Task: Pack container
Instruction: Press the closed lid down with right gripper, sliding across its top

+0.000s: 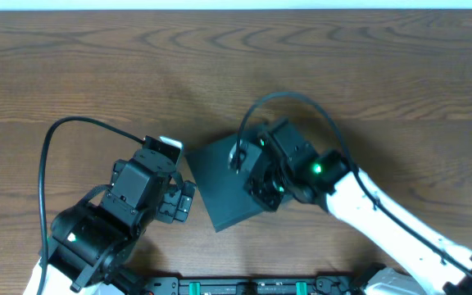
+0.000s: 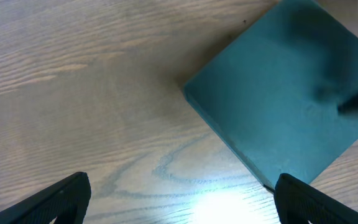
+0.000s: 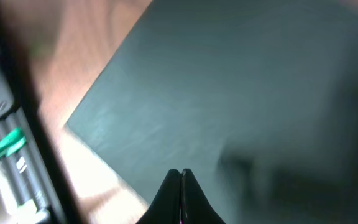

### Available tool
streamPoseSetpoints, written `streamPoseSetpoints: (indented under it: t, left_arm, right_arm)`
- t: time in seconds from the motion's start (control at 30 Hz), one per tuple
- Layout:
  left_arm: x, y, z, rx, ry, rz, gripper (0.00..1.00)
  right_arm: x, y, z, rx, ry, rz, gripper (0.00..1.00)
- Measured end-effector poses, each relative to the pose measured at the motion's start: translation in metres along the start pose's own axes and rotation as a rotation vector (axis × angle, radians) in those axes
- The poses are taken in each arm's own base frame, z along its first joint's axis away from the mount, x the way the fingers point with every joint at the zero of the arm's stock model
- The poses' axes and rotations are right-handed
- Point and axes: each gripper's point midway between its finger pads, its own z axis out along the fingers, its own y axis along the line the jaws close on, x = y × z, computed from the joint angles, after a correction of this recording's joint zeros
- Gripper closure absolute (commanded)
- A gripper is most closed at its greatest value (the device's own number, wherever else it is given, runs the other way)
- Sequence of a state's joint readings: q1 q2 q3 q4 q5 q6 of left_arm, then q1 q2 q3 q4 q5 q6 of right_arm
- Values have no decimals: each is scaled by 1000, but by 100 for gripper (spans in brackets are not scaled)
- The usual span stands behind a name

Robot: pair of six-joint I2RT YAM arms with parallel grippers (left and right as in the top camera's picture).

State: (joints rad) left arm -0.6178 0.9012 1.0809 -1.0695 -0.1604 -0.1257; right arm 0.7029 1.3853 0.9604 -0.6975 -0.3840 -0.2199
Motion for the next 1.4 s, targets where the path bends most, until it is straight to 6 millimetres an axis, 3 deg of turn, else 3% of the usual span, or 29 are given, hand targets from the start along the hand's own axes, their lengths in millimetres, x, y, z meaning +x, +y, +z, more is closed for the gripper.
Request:
streamPoseSetpoints:
  t: [0.2, 0.3, 0.67, 0.7, 0.73, 0.77, 0.9, 1.03, 1.27, 1.4]
  left_arm:
    - [0, 0, 0, 1, -1, 0, 5]
    - [0, 0, 0, 0, 0, 0, 5]
    - [0, 0, 0, 0, 0, 0, 5]
    - [0, 0, 0, 0, 0, 0, 5]
    - [0, 0, 0, 0, 0, 0, 5]
    - [0, 0, 0, 0, 0, 0, 5]
    - [0, 0, 0, 0, 0, 0, 5]
    - [0, 0, 0, 0, 0, 0, 5]
    - [0, 1, 0, -3, 0, -5, 5]
    - [-1, 18, -8, -35, -35, -67, 5]
  right_arm:
    - [-7, 43, 14, -136, -193, -57, 99]
    - [4, 55, 26, -165, -177, 22, 99]
    - [-5, 52, 27, -148, -202, 194, 97]
    - [-5, 50, 28, -140, -203, 208, 81]
    - [-5, 47, 28, -123, -204, 232, 39]
    - [-5, 44, 28, -110, -206, 248, 4]
    - [-8, 29, 25, -67, -229, 295, 1]
    - [-12, 27, 24, -66, -244, 292, 1]
    - [-27, 49, 12, -175, -248, 264, 1]
    - [-31, 63, 7, -207, -224, 244, 1]
